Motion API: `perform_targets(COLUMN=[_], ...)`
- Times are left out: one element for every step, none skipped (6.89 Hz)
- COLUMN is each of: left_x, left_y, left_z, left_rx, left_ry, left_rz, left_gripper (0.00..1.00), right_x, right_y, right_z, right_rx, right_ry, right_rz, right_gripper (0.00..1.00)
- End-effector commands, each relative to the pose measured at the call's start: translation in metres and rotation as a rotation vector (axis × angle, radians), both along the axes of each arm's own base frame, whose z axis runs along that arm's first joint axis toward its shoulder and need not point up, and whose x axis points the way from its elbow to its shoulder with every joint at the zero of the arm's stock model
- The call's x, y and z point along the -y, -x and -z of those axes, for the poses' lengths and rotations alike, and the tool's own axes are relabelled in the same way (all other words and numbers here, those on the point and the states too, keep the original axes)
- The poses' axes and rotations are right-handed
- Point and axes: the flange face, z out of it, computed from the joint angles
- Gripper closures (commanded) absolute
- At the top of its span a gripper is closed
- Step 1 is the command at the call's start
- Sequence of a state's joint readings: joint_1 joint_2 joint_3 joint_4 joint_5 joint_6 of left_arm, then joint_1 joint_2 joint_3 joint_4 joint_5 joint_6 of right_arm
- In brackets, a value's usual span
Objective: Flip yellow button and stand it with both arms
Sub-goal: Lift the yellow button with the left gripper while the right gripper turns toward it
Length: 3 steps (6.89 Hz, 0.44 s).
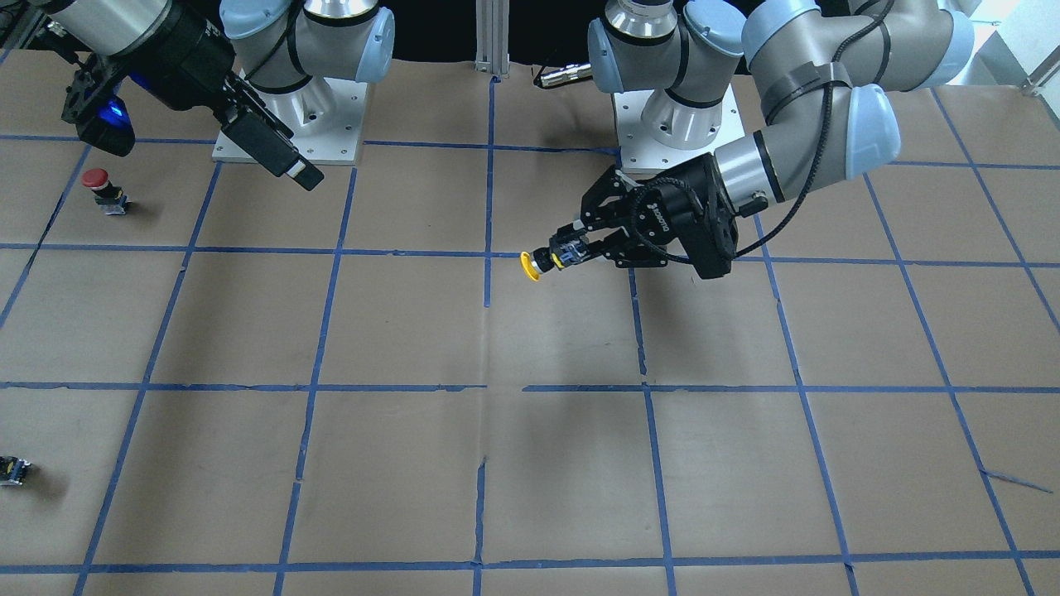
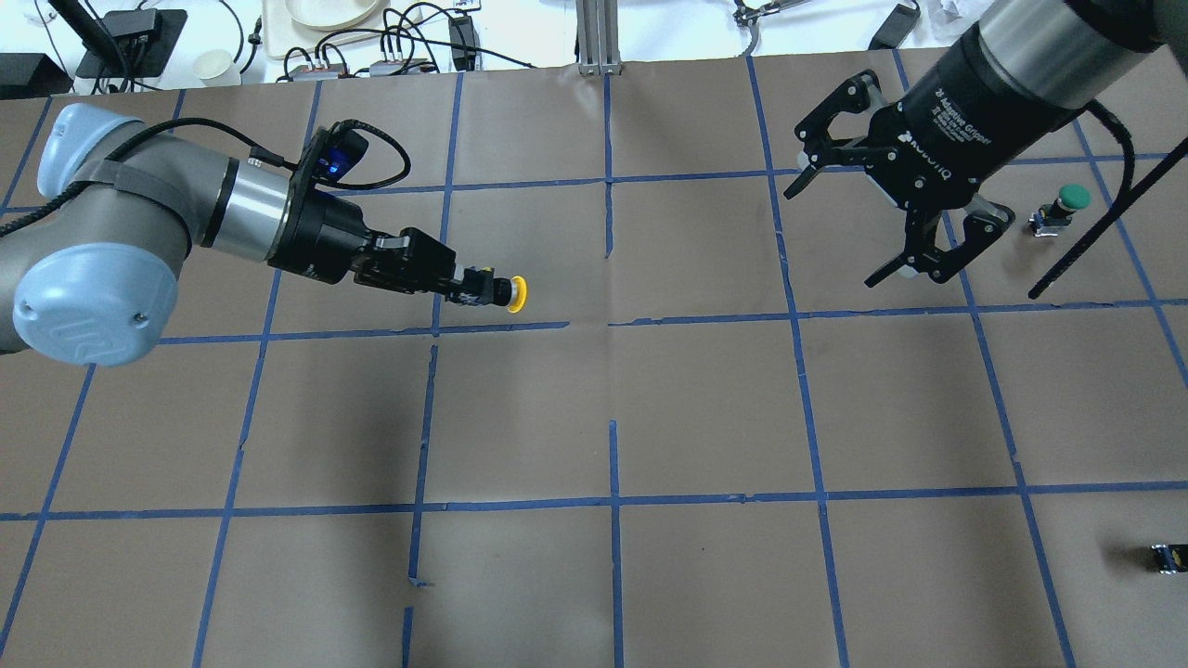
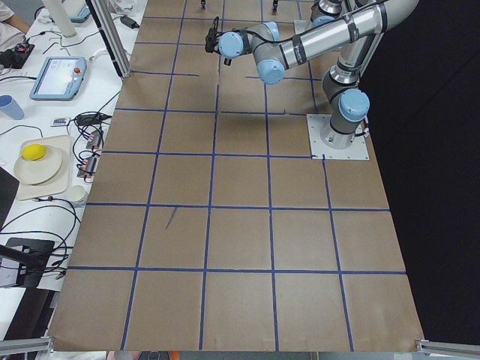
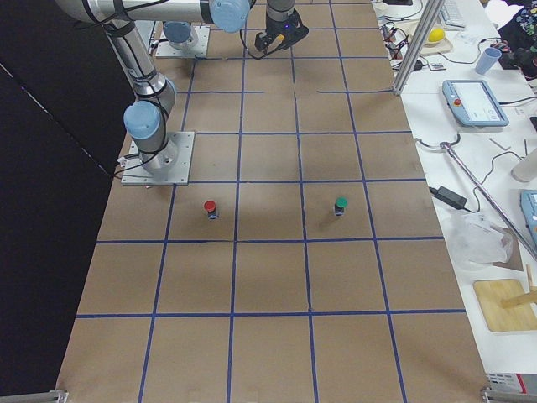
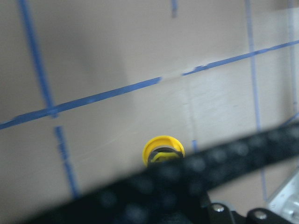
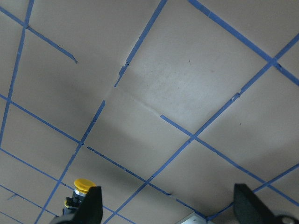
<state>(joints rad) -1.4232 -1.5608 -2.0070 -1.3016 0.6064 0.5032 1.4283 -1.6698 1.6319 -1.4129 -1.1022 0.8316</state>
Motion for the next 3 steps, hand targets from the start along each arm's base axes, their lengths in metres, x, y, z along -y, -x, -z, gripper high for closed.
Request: perform_targets(left_x=[-0.021, -0.022, -0.031], left_y=[0.04, 0.06, 0.082], left_z=[-0.008, -0.018, -0.027], left_rx=[-0.07, -0.08, -0.092], left_ry=[0.047, 0.081, 0.092], left_rz=[-0.045, -0.067, -0.048], left_gripper=[1.0, 1.0, 1.0], right_x=[-0.002, 0.005, 0.02], right_y=[0.0, -0.006, -0.008], right_z=[0.02, 0.022, 0.033], right_rx=[0.039, 0.107, 0.137], right_ry=[-0.087, -0.084, -0.098], right_rz=[0.103, 0.111, 0.139], right_gripper=[0.0, 0.0, 0.0])
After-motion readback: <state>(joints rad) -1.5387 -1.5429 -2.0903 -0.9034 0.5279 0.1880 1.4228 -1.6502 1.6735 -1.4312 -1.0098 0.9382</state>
